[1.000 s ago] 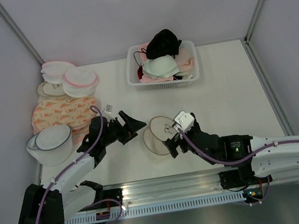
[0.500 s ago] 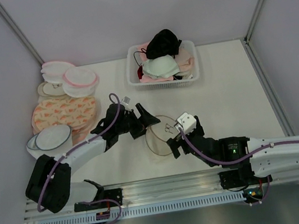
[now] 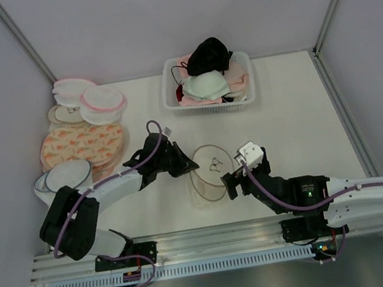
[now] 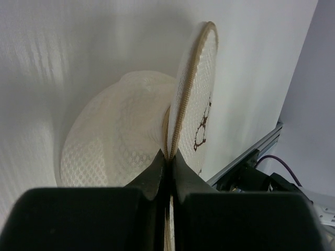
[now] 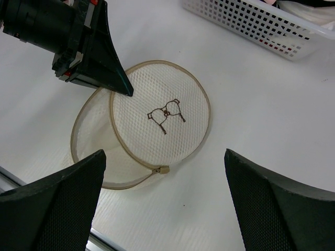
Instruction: Unzip the laundry bag and remove the bra
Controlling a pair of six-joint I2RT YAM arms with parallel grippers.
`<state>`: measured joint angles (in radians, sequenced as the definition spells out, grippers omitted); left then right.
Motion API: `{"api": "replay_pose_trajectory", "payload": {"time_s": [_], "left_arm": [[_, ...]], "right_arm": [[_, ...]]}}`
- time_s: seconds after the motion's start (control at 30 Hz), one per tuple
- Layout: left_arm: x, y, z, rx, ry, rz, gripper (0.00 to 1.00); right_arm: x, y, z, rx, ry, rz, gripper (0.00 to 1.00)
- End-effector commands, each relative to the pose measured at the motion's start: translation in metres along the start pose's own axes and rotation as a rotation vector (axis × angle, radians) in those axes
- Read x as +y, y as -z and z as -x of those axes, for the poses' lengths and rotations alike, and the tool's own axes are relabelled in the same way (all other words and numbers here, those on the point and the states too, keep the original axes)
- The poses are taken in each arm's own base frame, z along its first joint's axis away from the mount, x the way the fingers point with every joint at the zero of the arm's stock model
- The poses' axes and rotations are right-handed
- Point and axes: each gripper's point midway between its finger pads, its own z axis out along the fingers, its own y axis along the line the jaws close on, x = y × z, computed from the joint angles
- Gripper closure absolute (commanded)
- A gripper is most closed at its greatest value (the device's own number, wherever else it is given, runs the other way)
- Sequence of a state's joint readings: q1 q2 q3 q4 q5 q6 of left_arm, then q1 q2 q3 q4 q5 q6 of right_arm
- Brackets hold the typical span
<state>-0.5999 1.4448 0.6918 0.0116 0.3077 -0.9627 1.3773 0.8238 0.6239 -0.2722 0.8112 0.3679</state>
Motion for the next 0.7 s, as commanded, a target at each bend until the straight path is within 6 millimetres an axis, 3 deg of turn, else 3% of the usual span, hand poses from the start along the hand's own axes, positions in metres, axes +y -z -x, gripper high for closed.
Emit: {"api": "replay_pose_trajectory", "payload": {"time_s": [0.0,0.13,0.23,0.27,0.3,0.33,0.37,0.43,0.47,0.53,0.57,0.6,0.67], "left_arm": [[-0.021,0.001,0.010,-0.026,-0.049,-0.075,0.98],[-0.031,0.010,0.024,-0.072,-0.061,-0.121,0.98],[-0.032,0.030,0.056,-0.157,-0.056,-0.121,0.98],[-0.026,0.038,0.075,-0.207,-0.060,-0.099,0.98],[-0.033,0.049,0.091,-0.246,-0.071,-0.107,0.98],[-0.030,0.058,0.099,-0.260,-0.068,-0.095,0.98],[-0.021,0.070,0.120,-0.310,-0.061,-0.076,0.98],[-0.026,0.092,0.150,-0.378,-0.065,-0.098,0.98],[-0.017,0.108,0.171,-0.417,-0.042,-0.102,0.98],[-0.026,0.132,0.201,-0.488,-0.063,-0.148,0.98],[-0.016,0.148,0.220,-0.534,-0.044,-0.142,0.98],[-0.025,0.161,0.235,-0.566,-0.059,-0.163,0.98],[0.002,0.197,0.273,-0.674,-0.002,-0.134,0.98]], "right_arm": [[-0.008,0.001,0.001,-0.011,-0.007,-0.042,0.02],[-0.012,0.002,0.001,-0.019,-0.011,-0.056,0.02],[-0.015,0.003,0.000,-0.018,-0.014,-0.059,0.02],[-0.015,0.004,0.001,-0.021,-0.018,-0.056,0.02],[-0.015,0.004,0.001,-0.020,-0.017,-0.059,0.02],[-0.016,0.005,0.002,-0.021,-0.019,-0.061,0.02],[-0.015,0.005,0.004,-0.024,-0.023,-0.059,0.02],[-0.013,0.004,0.006,-0.028,-0.020,-0.052,0.02],[-0.011,0.003,0.007,-0.031,-0.019,-0.047,0.02],[-0.008,0.002,0.008,-0.031,-0.008,-0.041,0.02],[-0.006,0.000,0.007,-0.023,0.005,-0.039,0.02],[-0.003,-0.001,0.010,-0.024,0.005,-0.032,0.02],[0.001,-0.003,0.009,-0.011,0.028,-0.029,0.02]]}}
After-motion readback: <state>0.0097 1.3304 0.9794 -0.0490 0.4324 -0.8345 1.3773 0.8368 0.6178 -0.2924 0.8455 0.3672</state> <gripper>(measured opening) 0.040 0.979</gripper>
